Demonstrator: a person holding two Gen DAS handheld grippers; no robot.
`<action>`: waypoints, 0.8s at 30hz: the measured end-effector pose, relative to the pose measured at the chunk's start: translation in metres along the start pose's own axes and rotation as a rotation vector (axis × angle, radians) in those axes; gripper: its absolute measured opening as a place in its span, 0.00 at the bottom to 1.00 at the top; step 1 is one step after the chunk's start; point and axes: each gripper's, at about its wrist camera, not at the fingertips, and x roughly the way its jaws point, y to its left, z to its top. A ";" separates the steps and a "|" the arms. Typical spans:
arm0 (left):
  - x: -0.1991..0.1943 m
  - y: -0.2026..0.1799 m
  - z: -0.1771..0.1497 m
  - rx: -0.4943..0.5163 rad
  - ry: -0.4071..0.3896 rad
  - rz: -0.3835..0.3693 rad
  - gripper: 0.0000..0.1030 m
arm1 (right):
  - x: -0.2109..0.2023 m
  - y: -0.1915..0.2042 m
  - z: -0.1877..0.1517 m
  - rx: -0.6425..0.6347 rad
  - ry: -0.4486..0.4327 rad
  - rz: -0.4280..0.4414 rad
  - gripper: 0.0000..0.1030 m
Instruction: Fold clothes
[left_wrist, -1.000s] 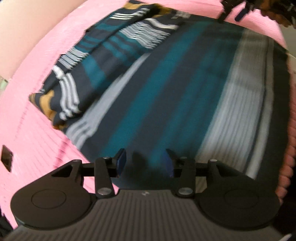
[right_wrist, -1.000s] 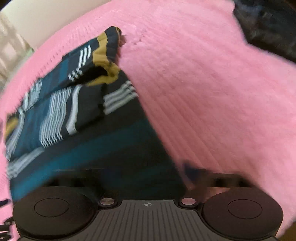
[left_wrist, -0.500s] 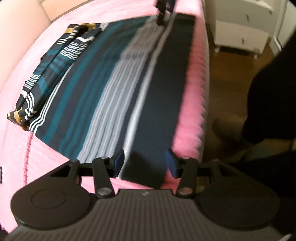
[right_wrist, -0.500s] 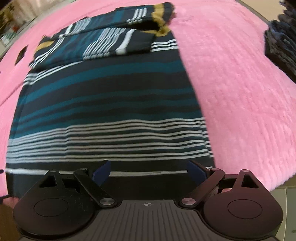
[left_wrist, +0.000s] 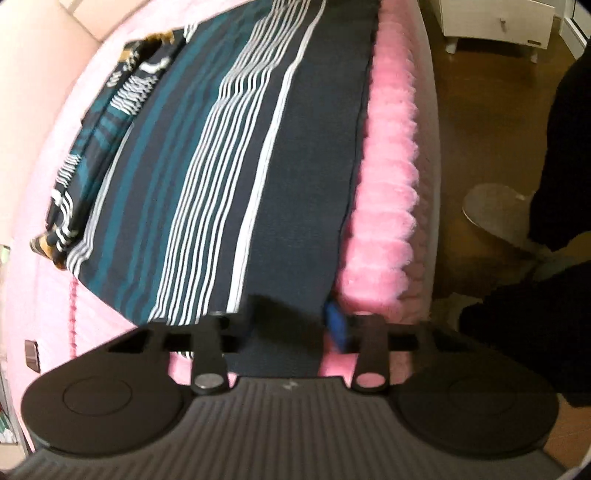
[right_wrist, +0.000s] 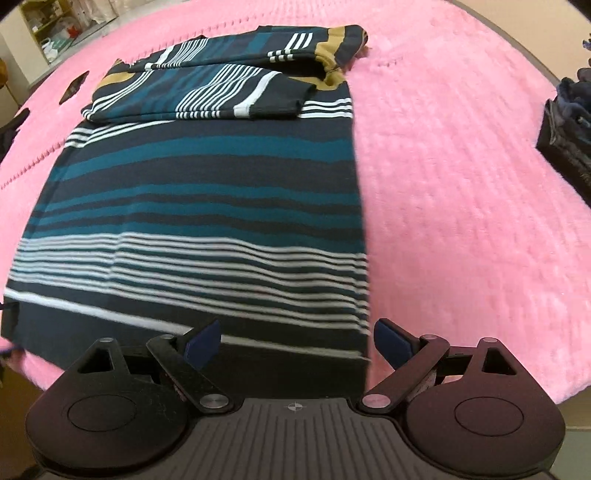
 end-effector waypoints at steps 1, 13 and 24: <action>0.001 0.002 0.001 0.001 0.013 0.003 0.23 | -0.003 0.000 -0.003 -0.011 -0.004 0.002 0.90; -0.037 0.083 0.015 -0.401 0.008 -0.042 0.04 | -0.007 0.096 -0.073 -0.730 -0.144 0.106 0.90; -0.051 0.105 0.013 -0.498 0.001 -0.075 0.03 | 0.029 0.112 -0.099 -0.952 -0.243 -0.112 0.45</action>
